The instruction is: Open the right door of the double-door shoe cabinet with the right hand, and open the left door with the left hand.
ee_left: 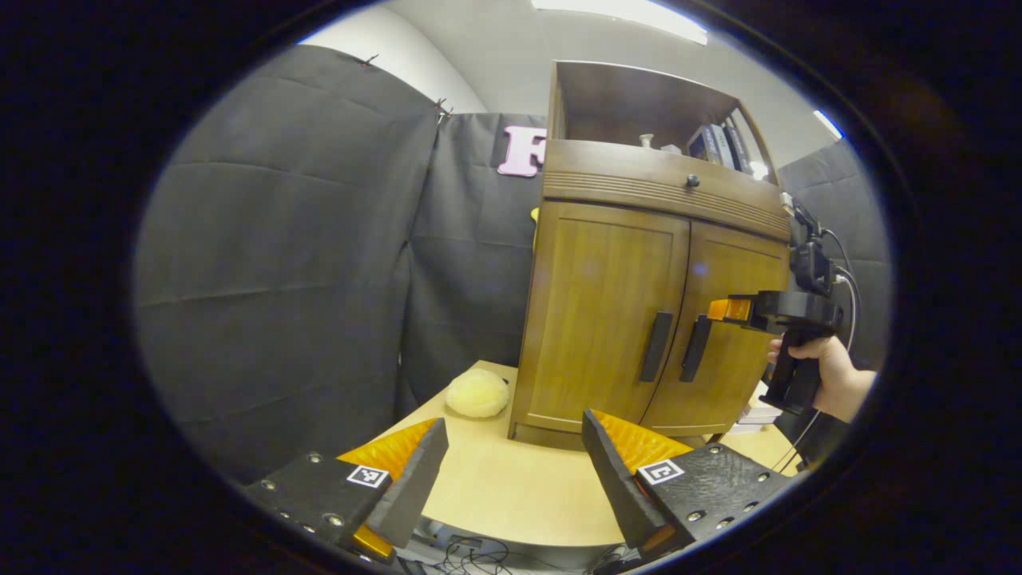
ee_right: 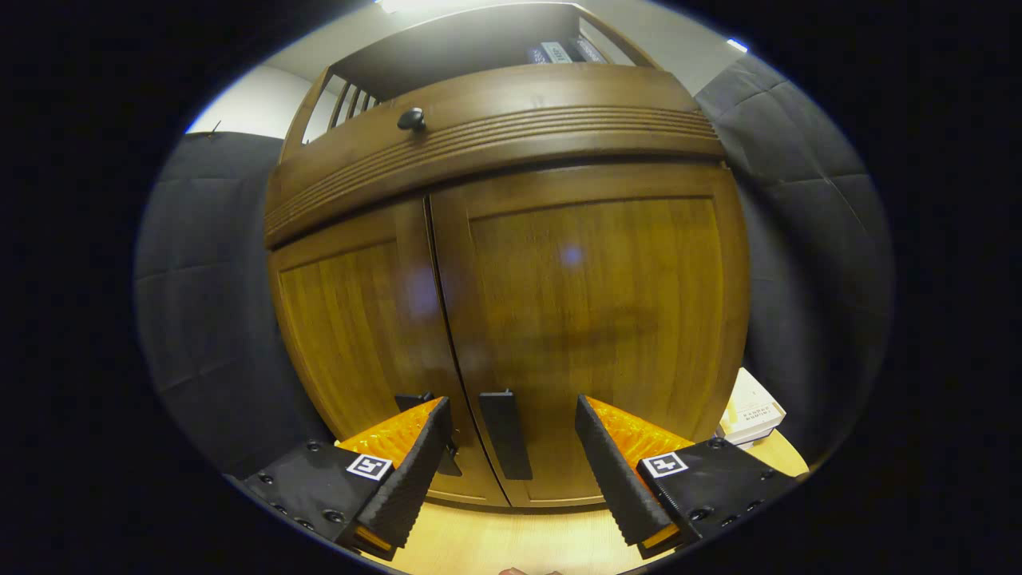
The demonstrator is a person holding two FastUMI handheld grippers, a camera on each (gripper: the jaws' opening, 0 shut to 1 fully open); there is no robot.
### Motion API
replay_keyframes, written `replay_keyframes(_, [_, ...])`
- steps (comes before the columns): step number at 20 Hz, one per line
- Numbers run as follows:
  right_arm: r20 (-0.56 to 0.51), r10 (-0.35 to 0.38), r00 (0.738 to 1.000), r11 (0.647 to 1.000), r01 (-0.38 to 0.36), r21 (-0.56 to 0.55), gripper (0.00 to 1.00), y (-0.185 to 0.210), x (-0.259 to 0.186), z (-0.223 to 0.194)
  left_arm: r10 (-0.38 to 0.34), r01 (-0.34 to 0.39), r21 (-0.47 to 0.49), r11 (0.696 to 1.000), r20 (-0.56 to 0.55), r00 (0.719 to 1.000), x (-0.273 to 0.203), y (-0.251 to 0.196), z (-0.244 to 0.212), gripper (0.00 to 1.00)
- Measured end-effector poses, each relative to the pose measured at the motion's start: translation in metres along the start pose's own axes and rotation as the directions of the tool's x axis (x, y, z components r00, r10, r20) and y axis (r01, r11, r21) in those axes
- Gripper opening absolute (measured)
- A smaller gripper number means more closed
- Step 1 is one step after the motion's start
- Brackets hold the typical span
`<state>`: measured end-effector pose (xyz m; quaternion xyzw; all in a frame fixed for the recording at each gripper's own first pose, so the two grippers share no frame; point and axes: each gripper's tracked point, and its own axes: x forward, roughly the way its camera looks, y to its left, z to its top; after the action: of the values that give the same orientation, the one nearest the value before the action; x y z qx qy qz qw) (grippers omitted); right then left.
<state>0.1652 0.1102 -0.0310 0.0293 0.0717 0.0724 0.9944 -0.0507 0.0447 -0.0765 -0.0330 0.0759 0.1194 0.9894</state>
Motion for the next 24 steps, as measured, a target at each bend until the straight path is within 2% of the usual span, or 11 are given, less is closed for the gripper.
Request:
replay_keyframes(3, [-0.024,-0.004,1.000,1.000,0.003,-0.021,1.00,0.003,0.016,-0.012,0.031,-0.032,-0.018,0.999,-0.018,0.999,0.003,0.008,-0.005,0.99])
replay_keyframes(5, [-0.036,-0.007,0.999,0.999,0.006,-0.040,0.93,0.003,0.026,-0.018,0.055,-0.055,-0.028,0.998,-0.024,0.998,0.005,0.013,-0.003,0.99])
replay_keyframes(8, [-0.063,-0.010,0.998,0.999,0.007,-0.047,0.98,0.005,0.041,-0.028,0.091,-0.093,-0.034,0.995,-0.038,0.995,0.018,0.018,-0.006,0.99])
replay_keyframes(9, [-0.071,-0.011,0.997,0.999,0.008,-0.046,0.93,0.004,0.046,-0.032,0.099,-0.100,-0.035,0.994,-0.039,0.994,0.022,0.018,-0.005,0.99])
replay_keyframes(11, [-0.089,-0.021,0.996,0.999,0.017,-0.047,0.93,0.002,0.053,-0.038,0.113,-0.114,-0.033,0.993,-0.044,0.993,0.028,0.016,-0.005,0.97])
replay_keyframes(18, [-0.125,-0.024,0.992,0.997,0.015,-0.069,0.46,0.002,0.064,-0.048,0.121,-0.121,0.005,0.993,-0.041,0.992,0.030,0.005,-0.007,0.99])
replay_keyframes(21, [-0.127,-0.028,0.992,0.998,0.019,-0.067,0.35,0.004,0.063,-0.047,0.119,-0.118,0.014,0.993,-0.041,0.992,0.031,0.001,-0.006,0.99])
replay_keyframes(24, [-0.131,-0.004,0.991,0.997,-0.005,-0.073,0.29,0.005,0.066,-0.049,0.117,-0.116,0.024,0.993,-0.031,0.993,0.028,-0.001,-0.004,0.99])
